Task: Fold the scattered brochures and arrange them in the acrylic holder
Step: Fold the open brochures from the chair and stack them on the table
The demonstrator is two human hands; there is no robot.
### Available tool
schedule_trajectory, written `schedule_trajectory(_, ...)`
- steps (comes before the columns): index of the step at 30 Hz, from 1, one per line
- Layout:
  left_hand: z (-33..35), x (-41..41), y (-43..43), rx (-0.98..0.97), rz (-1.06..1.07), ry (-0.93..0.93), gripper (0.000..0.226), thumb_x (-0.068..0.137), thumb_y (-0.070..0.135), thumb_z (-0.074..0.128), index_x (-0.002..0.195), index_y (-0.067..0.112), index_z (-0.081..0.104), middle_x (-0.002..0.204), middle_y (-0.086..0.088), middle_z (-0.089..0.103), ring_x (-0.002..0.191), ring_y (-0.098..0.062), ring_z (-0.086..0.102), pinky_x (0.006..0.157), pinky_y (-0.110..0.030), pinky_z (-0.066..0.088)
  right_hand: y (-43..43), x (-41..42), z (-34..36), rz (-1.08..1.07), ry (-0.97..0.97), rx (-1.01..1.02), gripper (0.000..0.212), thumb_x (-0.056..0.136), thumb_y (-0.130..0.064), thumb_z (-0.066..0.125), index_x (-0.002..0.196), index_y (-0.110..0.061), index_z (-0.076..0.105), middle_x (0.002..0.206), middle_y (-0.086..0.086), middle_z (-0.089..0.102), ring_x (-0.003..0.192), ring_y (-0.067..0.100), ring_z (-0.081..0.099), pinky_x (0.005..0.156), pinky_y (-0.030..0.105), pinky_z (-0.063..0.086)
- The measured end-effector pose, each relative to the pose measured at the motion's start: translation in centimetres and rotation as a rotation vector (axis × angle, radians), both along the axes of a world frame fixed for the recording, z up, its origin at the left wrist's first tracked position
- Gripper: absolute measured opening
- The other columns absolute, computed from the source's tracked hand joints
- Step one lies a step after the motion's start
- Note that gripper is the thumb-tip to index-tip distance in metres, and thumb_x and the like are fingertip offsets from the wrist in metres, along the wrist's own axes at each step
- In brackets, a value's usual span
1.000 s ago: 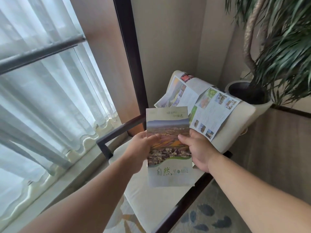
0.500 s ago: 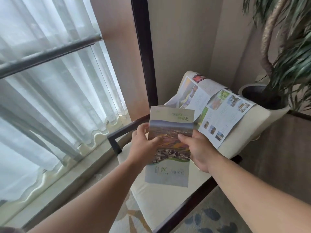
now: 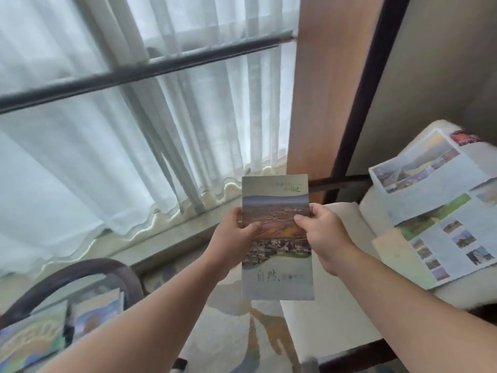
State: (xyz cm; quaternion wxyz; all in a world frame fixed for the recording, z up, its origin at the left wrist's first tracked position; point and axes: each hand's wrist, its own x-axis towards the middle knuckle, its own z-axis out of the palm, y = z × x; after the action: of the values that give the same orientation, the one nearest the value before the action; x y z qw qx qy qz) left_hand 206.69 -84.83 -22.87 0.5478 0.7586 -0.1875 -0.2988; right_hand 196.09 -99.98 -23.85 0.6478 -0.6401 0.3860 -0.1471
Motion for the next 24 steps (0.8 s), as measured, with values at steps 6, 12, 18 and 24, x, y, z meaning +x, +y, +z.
schedule_trajectory(6, -5.5, 8.3, 15.3, 0.218, 0.081, -0.190, 0.037, 0.087, 0.033, 0.067, 0.119, 0.026, 0.050, 0.100, 0.008, 0.071, 0.089, -0.008, 0.068, 0.081, -0.037, 0.056, 13.4, 10.2, -3.7, 0.210, 0.202, -0.099, 0.009, 0.095, -0.021, 0.060, 0.089, -0.025, 0.064, 0.083, -0.001, 0.074, 0.076, 0.017, 0.072, 0.073, 0.042, 0.062)
schedule_trajectory(12, -12.0, 15.5, 30.7, 0.477, 0.155, -0.221, 0.037, 0.092, 0.040, 0.059, 0.123, 0.031, 0.042, 0.085, 0.013, 0.060, 0.083, -0.013, 0.062, 0.071, -0.036, 0.051, 27.8, 20.5, -9.8, 0.414, 0.430, -0.228, 0.007, 0.093, -0.026, 0.059, 0.087, -0.023, 0.062, 0.085, -0.001, 0.070, 0.077, 0.020, 0.068, 0.074, 0.043, 0.059)
schedule_trajectory(18, -18.2, 18.9, 39.4, 0.649, 0.216, -0.161, 0.036, 0.094, 0.036, 0.058, 0.125, 0.028, 0.041, 0.081, 0.004, 0.061, 0.075, -0.019, 0.060, 0.058, -0.036, 0.045, 36.7, 26.0, -16.4, 0.588, 0.549, -0.277, 0.008, 0.092, -0.020, 0.052, 0.097, -0.022, 0.057, 0.092, 0.002, 0.068, 0.081, 0.023, 0.066, 0.074, 0.043, 0.057)
schedule_trajectory(24, -25.6, 20.6, 43.4, 0.787, 0.296, -0.079, 0.030, 0.094, 0.035, 0.058, 0.118, 0.023, 0.045, 0.097, 0.002, 0.061, 0.082, -0.021, 0.059, 0.065, -0.037, 0.048, 41.9, 28.3, -23.9, 0.700, 0.537, -0.301, 0.052, 0.092, -0.018, 0.057, 0.139, -0.027, 0.037, 0.122, 0.001, 0.054, 0.095, 0.017, 0.056, 0.076, 0.036, 0.052)
